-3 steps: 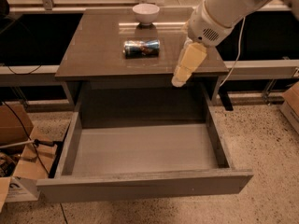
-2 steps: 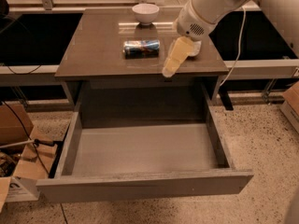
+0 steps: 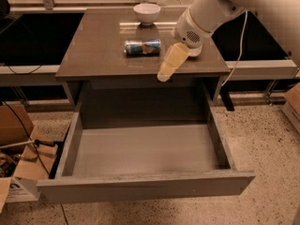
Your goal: Place redbull can into top drawer
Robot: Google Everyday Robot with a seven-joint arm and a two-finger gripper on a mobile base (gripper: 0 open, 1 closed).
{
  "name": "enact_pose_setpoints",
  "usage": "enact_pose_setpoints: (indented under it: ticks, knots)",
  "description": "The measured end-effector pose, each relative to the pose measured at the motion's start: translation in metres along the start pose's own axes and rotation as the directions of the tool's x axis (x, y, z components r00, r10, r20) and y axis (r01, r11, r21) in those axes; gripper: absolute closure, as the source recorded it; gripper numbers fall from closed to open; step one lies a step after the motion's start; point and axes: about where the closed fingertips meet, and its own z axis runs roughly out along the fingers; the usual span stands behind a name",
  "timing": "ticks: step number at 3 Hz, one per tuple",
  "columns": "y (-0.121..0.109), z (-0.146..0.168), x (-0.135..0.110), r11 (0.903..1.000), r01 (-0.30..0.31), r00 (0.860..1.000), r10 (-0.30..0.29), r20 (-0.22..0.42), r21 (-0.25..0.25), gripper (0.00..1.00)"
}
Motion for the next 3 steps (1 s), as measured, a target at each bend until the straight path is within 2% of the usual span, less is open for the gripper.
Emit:
enact_pose_setpoints:
  ticks: [1, 2, 3]
  knots:
    - [-0.015, 0.024, -0.003, 0.9977, -0.067, 0.996, 0.067, 0.051, 0.012, 0.00]
    - [-0.049, 0.048, -0.003, 0.9940, -0.106, 0.990, 0.103, 0.098, 0.026, 0.00]
    - [-0.087, 0.067, -0.006, 0.9931, -0.114, 0.986, 0.110, 0.124, 0.029, 0.00]
